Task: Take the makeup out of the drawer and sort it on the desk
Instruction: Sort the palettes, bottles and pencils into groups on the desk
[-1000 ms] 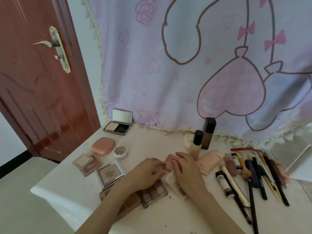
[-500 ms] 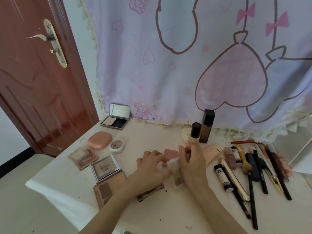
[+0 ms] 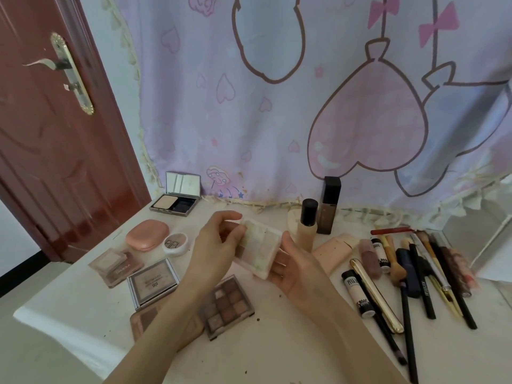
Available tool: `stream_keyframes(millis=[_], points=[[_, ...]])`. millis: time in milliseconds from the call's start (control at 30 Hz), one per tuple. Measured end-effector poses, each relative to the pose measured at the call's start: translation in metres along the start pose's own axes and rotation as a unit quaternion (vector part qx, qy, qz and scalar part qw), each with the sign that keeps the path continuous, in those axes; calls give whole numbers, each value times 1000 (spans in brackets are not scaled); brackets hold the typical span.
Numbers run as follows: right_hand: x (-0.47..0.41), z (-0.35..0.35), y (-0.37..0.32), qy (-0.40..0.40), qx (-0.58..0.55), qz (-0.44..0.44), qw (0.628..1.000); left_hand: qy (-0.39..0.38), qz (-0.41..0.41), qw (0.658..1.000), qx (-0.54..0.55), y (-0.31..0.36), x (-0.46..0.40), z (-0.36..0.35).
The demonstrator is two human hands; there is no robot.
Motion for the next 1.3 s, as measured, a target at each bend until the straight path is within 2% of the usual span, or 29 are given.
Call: stream_keyframes(millis=[133,400,600,700,800,933,1100,1200,1300], points=[[1,0,0,-17,-24,-11,999,-22,-24,998,-62,8,3,-3],[4,2,-10,-30,-28,40,998,-195,-14,973,-122,10,24,-26],[8,-4,-16,-92,-31,59,994,-222,-30,972,-67,17,22,-24],[10,-7,-10,-110,-12,32,993,-250,-50,966,-39,26,22,-22],[10,-5,-7,-93,-24,-5,995,-273,-82,958,-35,34,19,-19],[7,-5,-3,-75,-41,-44,995,-320,-86,943,-13,35,24,-19],[1,1,-2,-61,-47,-18,997,-325,-124,936,-58,35,26,-21],[-2,5,-6,-71,-103,-12,992,-315,-153,933,-86,38,25,-20],[0,6,-14,-80,-76,22,994,-330,-127,932,-79,35,26,-19]])
Point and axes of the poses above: each hand's wrist, its own x-axis away from the middle knuckle, its own z-axis out of the back of the hand, y = z × x, the point moved 7 cm from there along -x, towards the middle knuckle, and after that the axes turned 14 degrees about y, right-handed, at the moved point
